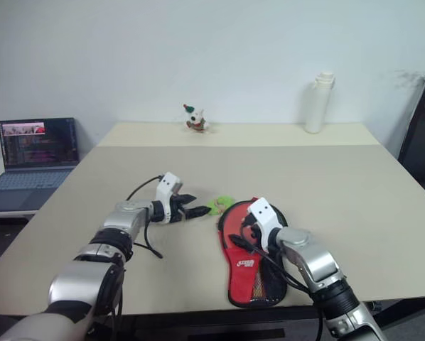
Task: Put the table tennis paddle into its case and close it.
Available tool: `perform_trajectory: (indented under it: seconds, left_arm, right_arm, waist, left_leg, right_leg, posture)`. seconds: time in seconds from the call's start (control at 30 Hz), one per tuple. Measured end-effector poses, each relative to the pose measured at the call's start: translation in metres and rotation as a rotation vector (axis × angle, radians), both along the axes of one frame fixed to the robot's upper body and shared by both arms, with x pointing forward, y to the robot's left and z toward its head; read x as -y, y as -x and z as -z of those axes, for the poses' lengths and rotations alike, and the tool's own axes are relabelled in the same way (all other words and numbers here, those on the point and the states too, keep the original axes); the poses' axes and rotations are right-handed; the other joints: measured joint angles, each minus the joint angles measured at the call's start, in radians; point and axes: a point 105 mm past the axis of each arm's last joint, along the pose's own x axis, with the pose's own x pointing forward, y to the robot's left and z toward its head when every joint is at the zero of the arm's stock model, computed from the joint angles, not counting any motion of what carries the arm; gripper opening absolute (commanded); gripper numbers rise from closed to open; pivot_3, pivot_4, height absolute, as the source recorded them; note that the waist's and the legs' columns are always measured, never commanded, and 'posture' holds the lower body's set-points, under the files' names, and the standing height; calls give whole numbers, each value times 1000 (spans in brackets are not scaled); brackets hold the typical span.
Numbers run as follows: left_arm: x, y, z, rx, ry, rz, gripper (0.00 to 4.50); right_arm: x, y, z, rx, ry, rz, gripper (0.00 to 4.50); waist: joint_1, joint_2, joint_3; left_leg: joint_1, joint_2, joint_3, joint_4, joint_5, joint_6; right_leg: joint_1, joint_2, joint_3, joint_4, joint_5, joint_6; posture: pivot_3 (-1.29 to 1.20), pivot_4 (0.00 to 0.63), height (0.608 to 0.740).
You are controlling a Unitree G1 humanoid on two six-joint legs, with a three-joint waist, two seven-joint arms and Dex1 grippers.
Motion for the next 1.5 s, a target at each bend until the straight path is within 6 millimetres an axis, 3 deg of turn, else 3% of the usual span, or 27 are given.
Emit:
perform_trajectory:
  seconds: [0.3, 0.53, 0.97, 1.5]
  left_arm:
    - [22, -9, -10, 39, -68, 28, 4465]
    - [34, -10, 8, 7, -126, -1, 4465]
    - [37, -14, 13, 27, -160, -44, 4465]
    - [33, -9, 13, -15, -2, -56, 4465]
  right_arm:
    - [-3, 4, 2, -6, -3, -1, 4500]
    - [-2, 8, 3, -10, -2, 3, 4500]
    - [0, 8, 5, 2, 24, 39, 4500]
    - [-4, -11, 9, 76, 5, 86, 4500]
  waist:
    - [0, 0, 0]
    - [0, 0, 0]
    - [0, -1, -1]
    - [0, -2, -3]
  left_leg:
    - [0, 0, 0, 0, 0, 0]
    - [0, 0, 0, 0, 0, 0]
    - [3, 0, -1, 1, 0, 0]
    - [3, 0, -1, 1, 0, 0]
  right_leg:
    - [0, 0, 1, 0, 0, 0]
    - [0, 0, 0, 0, 0, 1]
    - [3, 0, 0, 2, -2, 5]
    - [3, 0, 1, 1, -2, 4]
  posture:
    - [0, 150, 740]
    - [0, 150, 740]
    - [0, 150, 740]
    - [0, 150, 740]
